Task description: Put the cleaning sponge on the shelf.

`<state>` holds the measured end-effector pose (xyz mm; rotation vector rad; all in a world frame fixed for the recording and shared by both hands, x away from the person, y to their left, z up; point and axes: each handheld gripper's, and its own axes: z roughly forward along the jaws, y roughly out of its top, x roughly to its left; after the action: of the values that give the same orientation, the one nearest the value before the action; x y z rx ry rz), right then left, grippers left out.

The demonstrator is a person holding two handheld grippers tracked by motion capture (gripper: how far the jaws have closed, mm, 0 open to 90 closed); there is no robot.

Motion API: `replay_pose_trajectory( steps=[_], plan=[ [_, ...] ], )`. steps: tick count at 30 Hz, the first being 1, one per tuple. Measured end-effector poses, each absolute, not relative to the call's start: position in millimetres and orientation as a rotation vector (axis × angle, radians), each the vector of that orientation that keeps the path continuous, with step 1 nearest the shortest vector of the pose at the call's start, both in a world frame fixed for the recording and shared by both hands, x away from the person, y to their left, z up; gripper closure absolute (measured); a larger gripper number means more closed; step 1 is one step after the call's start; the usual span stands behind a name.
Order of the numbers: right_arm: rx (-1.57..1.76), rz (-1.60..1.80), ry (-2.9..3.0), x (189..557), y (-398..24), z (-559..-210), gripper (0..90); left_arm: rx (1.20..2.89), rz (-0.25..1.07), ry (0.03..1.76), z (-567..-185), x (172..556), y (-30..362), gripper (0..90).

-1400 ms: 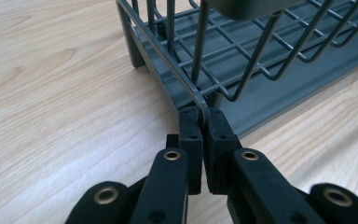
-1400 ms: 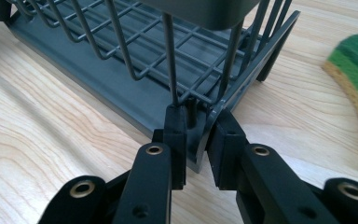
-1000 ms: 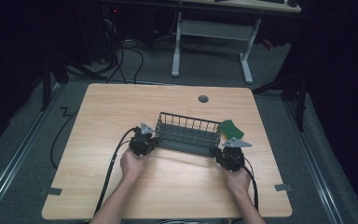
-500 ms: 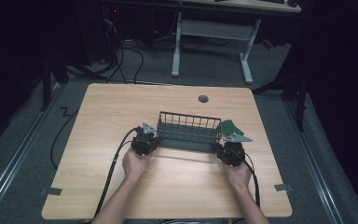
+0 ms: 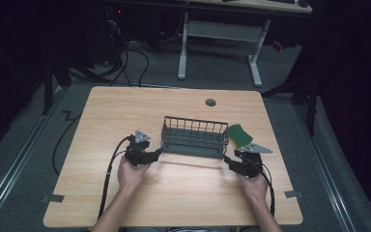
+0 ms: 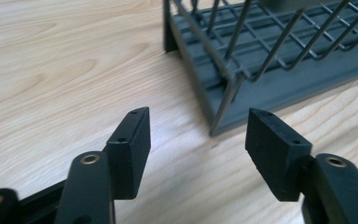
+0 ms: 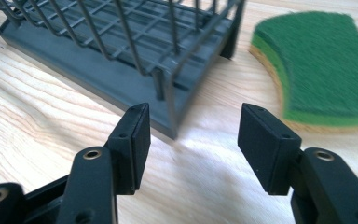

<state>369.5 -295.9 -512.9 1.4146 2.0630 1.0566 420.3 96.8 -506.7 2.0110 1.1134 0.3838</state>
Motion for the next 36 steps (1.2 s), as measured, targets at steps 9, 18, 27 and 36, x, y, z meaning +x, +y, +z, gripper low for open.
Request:
replay_pose_trajectory(
  steps=[9, 18, 27, 36],
  plan=[
    [1.411, 1.037, 2.014, 361.9, -315.5, -512.4, 40.1, 2.013, 0.437, 1.197, -518.0, 403.6, 129.1, 37.6],
    [1.428, 0.993, 1.943, 366.4, -332.5, -503.3, 31.8, 1.991, 0.515, 1.306, -528.4, 393.4, 164.4, 36.2],
    [1.440, 0.943, 1.916, 394.0, -346.5, -487.8, 30.0, 1.981, 0.564, 1.299, -536.3, 389.5, 174.6, 32.6],
    [1.435, 0.919, 1.972, 425.5, -346.3, -485.8, 27.0, 1.977, 0.577, 1.316, -536.3, 389.5, 173.8, 31.5]
  ],
)
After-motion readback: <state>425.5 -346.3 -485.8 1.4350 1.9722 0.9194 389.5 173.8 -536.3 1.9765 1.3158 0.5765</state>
